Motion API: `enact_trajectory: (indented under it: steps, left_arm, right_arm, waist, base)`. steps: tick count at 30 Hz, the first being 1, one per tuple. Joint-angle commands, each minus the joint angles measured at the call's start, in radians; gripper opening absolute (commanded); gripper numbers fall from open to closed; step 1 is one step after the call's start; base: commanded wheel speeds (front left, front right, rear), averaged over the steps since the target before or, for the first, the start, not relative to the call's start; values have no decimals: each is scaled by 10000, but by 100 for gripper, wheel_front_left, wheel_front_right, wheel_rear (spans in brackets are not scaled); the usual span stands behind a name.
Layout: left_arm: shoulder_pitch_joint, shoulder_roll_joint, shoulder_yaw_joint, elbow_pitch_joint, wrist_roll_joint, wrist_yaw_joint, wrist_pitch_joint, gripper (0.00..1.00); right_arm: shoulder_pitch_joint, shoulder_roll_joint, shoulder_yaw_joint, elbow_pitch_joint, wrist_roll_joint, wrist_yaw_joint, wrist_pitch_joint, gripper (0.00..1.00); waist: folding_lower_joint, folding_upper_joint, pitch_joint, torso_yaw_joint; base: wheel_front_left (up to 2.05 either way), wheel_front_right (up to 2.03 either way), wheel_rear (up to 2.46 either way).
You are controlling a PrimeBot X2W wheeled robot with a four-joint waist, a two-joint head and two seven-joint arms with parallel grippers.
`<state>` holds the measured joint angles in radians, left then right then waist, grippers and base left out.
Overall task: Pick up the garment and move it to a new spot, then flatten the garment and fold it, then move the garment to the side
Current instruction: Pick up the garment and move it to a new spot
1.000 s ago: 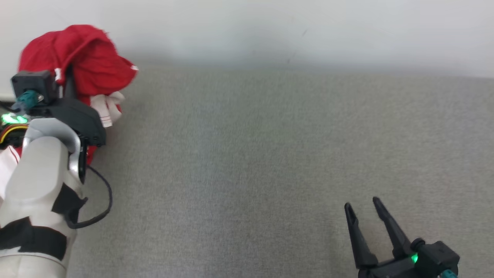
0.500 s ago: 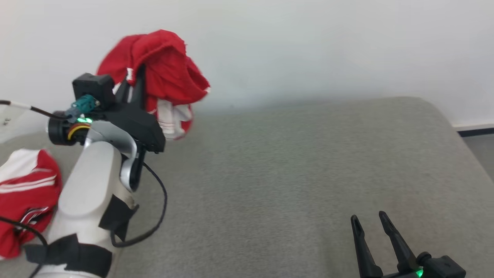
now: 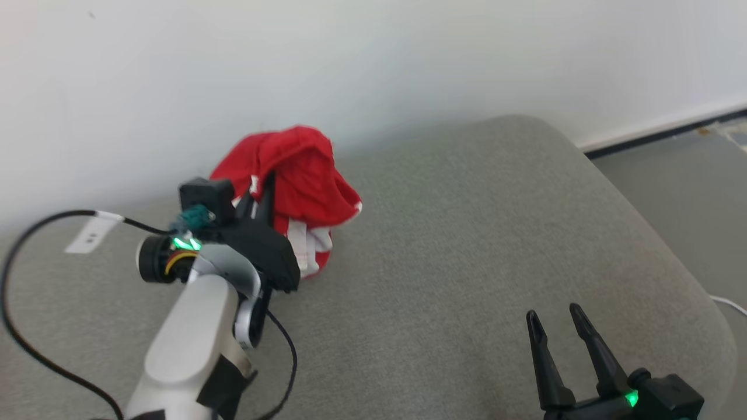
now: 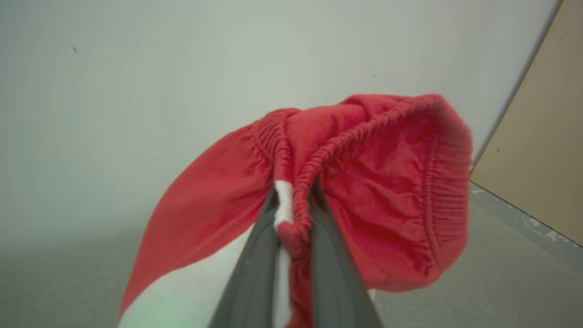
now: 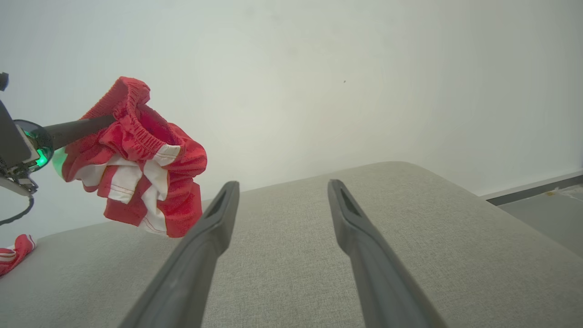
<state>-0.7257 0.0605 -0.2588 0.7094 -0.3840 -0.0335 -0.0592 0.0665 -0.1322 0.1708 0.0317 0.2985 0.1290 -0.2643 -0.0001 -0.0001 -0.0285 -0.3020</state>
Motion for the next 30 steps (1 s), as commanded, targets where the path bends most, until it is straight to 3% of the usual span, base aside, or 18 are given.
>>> enact_trajectory:
  steps: [1,10,20,22,23,30]
  left_arm:
    - [190,-28,-67,49,-94,83,-68,0]
    - [347,-83,-892,1469,175,1054,-545,0]
    - [156,-102,-1859,2744,-987,1115,-1299,0]
    - [173,-105,-2118,2766,-1088,1132,-1420,39]
    - [222,-106,-2216,2734,-1161,1129,-1490,100]
    - [870,-103,-2659,2268,-1524,1104,-1906,100]
  right_arm:
    - [-155,-16,30,-30,33,33,-13,100]
    - [-927,59,36,-113,203,34,-13,100]
    - [-1149,159,132,68,153,34,-13,100]
    - [-1096,158,128,91,141,34,-14,100]
    - [-1051,152,131,96,138,34,-14,100]
    - [-639,67,163,141,81,34,-13,100]
  waist:
    - [1,1,627,-561]
    - [1,1,2171,-995]
    - [1,1,2255,-1054]
    - [1,1,2087,-969]
    - [1,1,1988,-910]
    - [1,1,1105,-191]
  base:
    - [0,0,0]
    - [0,0,0]
    - [0,0,0]
    - [0,0,0]
    - [0,0,0]
    - [0,0,0]
